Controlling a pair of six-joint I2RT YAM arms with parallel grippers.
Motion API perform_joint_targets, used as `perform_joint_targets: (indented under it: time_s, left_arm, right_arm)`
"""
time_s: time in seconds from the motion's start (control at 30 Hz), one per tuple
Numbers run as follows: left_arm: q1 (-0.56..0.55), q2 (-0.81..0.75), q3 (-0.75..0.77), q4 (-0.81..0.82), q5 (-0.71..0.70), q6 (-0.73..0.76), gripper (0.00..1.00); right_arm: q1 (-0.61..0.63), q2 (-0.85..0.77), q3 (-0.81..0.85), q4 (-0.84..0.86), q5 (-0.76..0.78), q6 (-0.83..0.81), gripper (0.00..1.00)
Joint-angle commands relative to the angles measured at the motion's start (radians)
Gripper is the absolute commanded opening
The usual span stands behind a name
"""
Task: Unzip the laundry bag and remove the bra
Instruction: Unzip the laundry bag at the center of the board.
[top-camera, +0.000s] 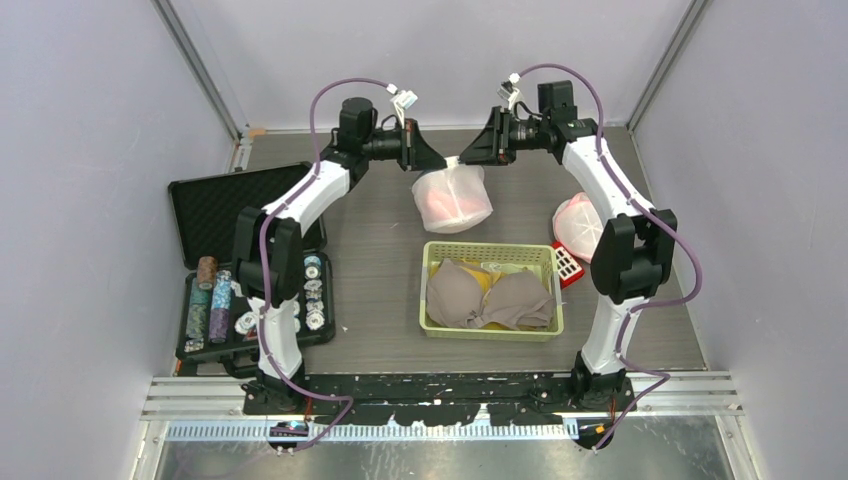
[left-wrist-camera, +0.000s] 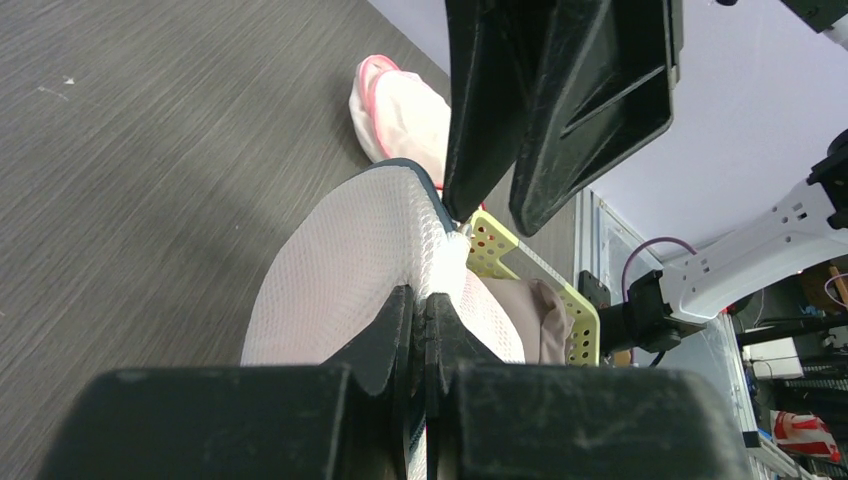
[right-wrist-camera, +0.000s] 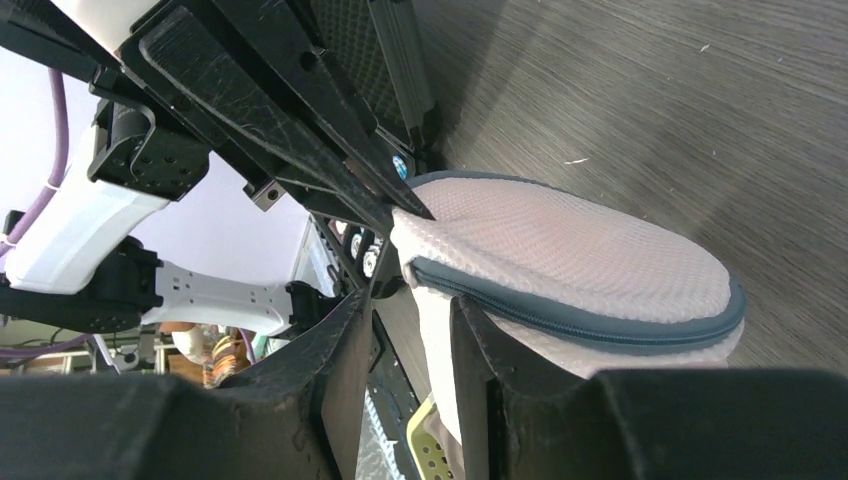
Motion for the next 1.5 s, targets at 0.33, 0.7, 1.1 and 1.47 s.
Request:
perform_joint_targets:
  time_s: [0.33, 0.7, 1.1, 1.47]
  left_arm:
    - [-0.003, -0.003, 0.039, 0.104, 0.066, -0.070, 0.00]
    - [-0.007, -0.002, 0.045, 0.107, 0.065, -0.073, 0.00]
    - [-0.019, 0.002, 0.053, 0.115, 0.070, -0.078, 0.00]
    - [-0.021, -0.003, 0.047, 0.118, 0.072, -0.073, 0.00]
  right_arm:
    - [0.018, -0.006, 0.030, 0.098, 0.006, 0.099, 0.35]
    - [0.033, 0.002, 0.035, 0.095, 0.003, 0.091, 0.33]
    - [0.045, 0.024, 0.061, 0.092, 0.001, 0.079, 0.31]
    - [0.046, 0.025, 0.061, 0.099, 0.026, 0.085, 0.21]
